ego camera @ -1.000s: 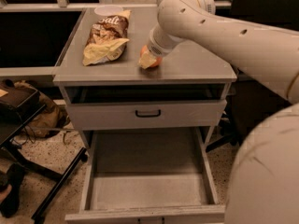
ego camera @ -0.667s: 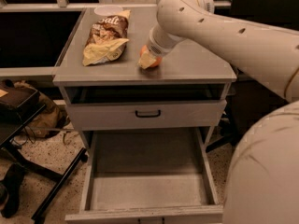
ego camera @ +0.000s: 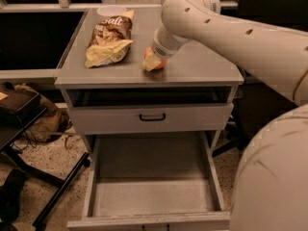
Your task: Pick orange from middle drawer and place on counter
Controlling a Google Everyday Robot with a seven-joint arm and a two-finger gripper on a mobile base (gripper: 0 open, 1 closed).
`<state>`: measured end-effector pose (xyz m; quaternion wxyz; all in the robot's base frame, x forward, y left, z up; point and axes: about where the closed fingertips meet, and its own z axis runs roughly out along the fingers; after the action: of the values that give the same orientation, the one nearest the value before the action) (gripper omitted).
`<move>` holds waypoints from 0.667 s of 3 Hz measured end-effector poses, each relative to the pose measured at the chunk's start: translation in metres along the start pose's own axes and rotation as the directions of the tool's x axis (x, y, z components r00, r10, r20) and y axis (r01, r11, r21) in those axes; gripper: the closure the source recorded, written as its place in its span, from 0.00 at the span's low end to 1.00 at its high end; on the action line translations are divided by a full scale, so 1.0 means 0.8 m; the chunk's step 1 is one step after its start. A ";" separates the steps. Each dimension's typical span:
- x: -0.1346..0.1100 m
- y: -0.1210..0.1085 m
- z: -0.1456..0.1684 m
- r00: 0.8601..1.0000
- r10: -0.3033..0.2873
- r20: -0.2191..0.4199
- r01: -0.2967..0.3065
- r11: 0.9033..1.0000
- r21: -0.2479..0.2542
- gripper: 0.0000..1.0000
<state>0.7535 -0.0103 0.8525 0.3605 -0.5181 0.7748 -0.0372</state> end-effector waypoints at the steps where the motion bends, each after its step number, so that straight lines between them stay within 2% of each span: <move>1: 0.000 0.000 0.000 1.000 0.000 0.000 0.000 1.000 0.000 0.35; 2: 0.000 0.000 0.000 1.000 0.000 0.000 0.000 1.000 0.000 0.12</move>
Offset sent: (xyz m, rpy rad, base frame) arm 0.0000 0.0000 0.0000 0.0000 0.0000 0.0000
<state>0.7534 -0.0103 0.8525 0.3605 -0.5181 0.7748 -0.0372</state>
